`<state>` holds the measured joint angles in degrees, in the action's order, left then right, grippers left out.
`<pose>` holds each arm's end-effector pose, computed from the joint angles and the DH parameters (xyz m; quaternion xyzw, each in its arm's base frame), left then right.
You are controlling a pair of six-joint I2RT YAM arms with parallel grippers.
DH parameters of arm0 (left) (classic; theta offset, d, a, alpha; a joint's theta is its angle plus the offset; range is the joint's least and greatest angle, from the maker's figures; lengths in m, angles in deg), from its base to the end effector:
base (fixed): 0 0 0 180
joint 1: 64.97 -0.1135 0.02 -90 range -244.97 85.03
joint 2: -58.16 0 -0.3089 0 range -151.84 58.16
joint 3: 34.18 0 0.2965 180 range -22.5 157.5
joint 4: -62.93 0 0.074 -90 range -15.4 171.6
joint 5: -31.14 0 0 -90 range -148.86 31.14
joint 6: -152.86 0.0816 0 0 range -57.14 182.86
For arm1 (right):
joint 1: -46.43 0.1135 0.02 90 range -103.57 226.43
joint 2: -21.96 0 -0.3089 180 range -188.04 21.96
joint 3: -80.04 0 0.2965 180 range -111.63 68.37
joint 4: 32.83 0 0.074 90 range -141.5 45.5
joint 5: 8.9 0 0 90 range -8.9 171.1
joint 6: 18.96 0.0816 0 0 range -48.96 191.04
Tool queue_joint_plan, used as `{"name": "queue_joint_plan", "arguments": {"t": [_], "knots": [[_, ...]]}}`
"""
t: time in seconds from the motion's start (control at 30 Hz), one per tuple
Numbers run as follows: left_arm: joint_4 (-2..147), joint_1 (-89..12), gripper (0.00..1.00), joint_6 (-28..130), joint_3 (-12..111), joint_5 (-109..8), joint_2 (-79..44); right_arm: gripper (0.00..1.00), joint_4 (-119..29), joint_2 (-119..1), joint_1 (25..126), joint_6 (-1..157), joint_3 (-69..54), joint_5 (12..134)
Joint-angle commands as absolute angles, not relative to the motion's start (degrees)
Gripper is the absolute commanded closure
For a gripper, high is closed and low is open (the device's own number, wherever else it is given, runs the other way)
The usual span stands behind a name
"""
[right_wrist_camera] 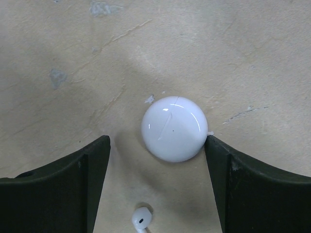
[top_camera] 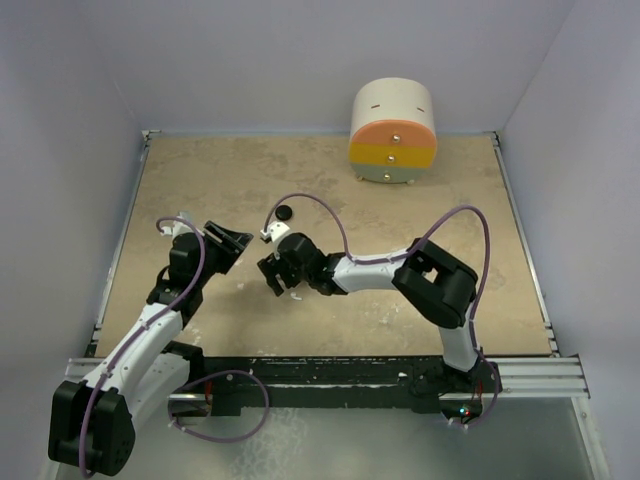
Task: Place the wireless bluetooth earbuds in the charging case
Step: Pick up the charging case at the center of the board.
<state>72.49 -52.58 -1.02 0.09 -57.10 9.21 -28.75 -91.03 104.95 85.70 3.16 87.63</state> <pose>0.2395 -0.0552 0.2074 -0.3572 0.7600 -0.3453 0.4190 0.2751 0.4315 0.1409 -0.3006 0.8204 0.2484 0.4181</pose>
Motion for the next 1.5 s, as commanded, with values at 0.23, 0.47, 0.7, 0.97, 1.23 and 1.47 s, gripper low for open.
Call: {"name": "queue_joint_plan", "arguments": {"t": [0.23, 0.47, 0.7, 0.97, 1.23, 1.47], "knots": [[70.32, -53.18, 0.47, -0.62, 0.01, -56.23, 10.38, 0.20, -29.36, -88.52, 108.02, 89.29, 4.36, 89.08], [70.42, -53.19, 0.47, -0.77, 0.13, -56.04, 10.73, 0.20, -32.96, -86.33, 108.79, 90.91, 3.77, 92.95], [71.48, -53.23, 0.47, -0.39, 0.78, -56.03, 11.16, 0.19, -34.30, -88.00, 108.66, 85.92, 1.11, 93.45], [71.79, -53.36, 0.47, -0.37, 0.88, -56.04, 11.07, 0.18, -34.24, -90.95, 108.20, 75.87, -1.02, 93.05], [71.86, -53.50, 0.47, -0.37, 1.06, -56.04, 10.87, 0.22, -31.78, -92.66, 106.91, 69.84, -0.34, 90.16], [73.16, -53.85, 0.47, 0.11, 1.69, -56.04, 11.51, 0.29, -31.25, -94.32, 105.87, 68.25, -0.30, 88.90]]}}
